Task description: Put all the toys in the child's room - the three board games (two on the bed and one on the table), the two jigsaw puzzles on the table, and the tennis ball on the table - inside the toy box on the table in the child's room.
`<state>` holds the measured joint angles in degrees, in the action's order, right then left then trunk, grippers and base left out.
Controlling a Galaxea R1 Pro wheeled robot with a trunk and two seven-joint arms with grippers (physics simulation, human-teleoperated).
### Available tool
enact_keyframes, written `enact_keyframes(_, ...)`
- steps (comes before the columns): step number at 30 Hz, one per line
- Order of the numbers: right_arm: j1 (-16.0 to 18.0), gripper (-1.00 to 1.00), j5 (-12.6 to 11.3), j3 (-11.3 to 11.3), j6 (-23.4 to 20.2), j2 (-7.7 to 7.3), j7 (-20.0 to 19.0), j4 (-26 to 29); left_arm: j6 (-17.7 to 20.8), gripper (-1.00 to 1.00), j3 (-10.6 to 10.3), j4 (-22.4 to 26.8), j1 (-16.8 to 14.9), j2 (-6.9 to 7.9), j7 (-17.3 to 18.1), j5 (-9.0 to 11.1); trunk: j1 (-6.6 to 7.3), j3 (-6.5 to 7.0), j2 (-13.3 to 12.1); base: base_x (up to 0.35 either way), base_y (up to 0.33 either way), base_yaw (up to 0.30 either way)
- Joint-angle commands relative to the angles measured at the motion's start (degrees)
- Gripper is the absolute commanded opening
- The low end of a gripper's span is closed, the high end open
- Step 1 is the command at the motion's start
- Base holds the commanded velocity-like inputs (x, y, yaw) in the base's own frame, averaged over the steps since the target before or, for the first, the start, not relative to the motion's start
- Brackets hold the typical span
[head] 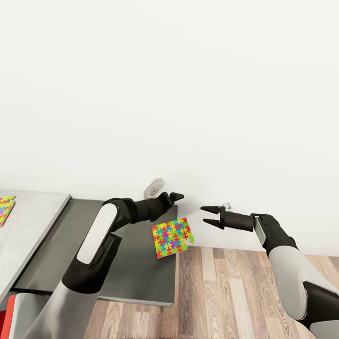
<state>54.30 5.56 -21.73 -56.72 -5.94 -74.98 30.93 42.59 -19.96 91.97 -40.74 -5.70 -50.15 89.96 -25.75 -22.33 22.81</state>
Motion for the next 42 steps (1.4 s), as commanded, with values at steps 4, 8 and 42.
enact_keyframes(4,0.13,1.0,0.5,-0.28,-0.48,-0.43,-0.63,0.26,0.03,1.0,0.06,0.05,-0.05,0.0,-0.45,0.55,-0.03,-0.47,0.11,0.0,0.0,0.0)
enact_keyframes(8,0.17,1.0,0.48,-0.25,-0.49,-1.0,-0.66,0.49,0.04,1.0,0.05,0.05,-0.04,-0.01,-0.39,0.52,-0.03,-0.85,0.11,0.0,0.0,0.0)
enact_keyframes(42,0.02,1.0,0.83,-0.07,-0.75,-0.69,2.61,2.92,0.16,1.0,0.06,0.13,0.45,-0.06,6.55,0.97,-0.03,-4.03,0.11,0.0,0.0,0.0)
